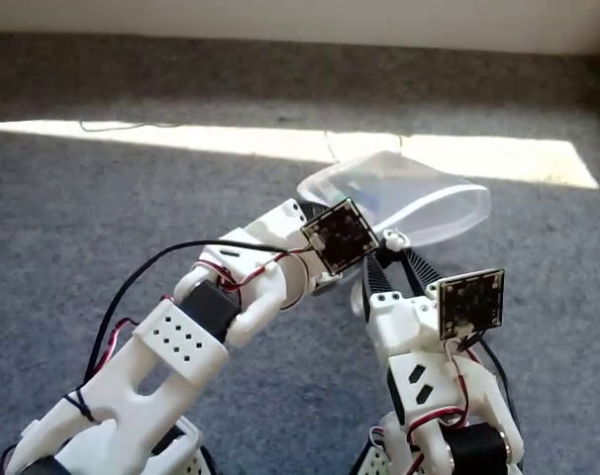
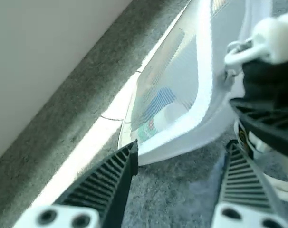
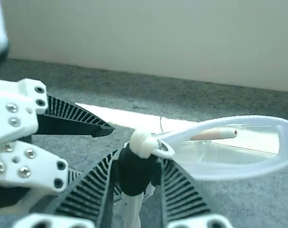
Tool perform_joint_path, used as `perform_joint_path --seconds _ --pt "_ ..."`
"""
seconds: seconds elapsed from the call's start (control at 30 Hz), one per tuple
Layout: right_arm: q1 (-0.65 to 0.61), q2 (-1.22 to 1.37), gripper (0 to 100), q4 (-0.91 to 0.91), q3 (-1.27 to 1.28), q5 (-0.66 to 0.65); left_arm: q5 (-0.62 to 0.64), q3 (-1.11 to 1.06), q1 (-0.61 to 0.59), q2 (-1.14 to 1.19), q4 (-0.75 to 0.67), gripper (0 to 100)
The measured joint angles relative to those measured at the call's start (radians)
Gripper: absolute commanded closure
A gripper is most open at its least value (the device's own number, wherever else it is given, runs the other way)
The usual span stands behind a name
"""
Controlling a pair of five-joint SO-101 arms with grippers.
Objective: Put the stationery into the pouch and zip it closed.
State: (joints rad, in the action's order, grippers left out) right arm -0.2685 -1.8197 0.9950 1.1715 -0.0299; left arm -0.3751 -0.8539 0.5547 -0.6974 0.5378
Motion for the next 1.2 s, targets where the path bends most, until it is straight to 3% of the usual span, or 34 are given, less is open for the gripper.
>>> perform_joint_path --seconds 0.8,1.03,1.2 --pt "0.005 -0.002 99.4 0.041 -0.012 0.0 -0.005 -0.021 0.103 0.012 -0.094 77" --pt "0.005 -0.002 99.4 0.041 -0.012 0.0 -0.005 -0.118 0.12 0.012 -0.239 77" --pt "0.005 -0.002 99.4 0.041 -0.012 0.0 -0.005 -0.124 0.12 0.012 -0.269 77"
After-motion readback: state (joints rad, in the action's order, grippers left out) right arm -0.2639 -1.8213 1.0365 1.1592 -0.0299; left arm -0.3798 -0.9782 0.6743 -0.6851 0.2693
